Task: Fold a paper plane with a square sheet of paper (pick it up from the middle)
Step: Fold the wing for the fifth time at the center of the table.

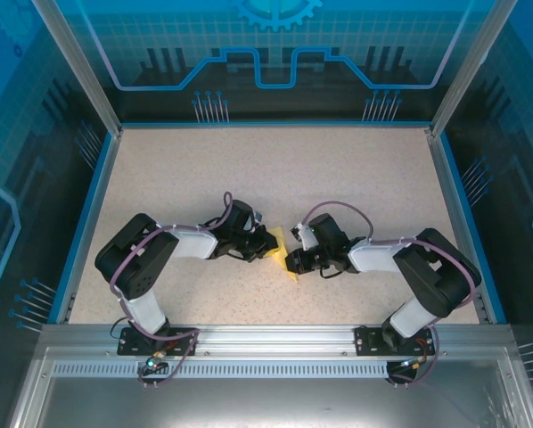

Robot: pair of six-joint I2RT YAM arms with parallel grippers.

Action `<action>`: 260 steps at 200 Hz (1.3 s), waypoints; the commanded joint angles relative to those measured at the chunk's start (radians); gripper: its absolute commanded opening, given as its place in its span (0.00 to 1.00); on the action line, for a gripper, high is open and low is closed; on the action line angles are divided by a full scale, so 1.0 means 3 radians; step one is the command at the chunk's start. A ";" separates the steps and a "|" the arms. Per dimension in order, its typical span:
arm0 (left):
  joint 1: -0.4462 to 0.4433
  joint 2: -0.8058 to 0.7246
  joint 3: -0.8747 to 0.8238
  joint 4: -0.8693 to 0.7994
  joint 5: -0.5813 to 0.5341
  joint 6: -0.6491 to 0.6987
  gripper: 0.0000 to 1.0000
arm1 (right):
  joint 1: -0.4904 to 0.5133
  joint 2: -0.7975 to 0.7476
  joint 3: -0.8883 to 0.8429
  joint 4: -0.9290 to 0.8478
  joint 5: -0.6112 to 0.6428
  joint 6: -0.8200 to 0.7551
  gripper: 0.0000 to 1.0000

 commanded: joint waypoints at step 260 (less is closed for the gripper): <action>-0.0021 0.0036 0.0011 -0.0352 -0.0205 0.0062 0.10 | -0.0176 -0.0155 0.0273 -0.0753 -0.0191 -0.0238 0.26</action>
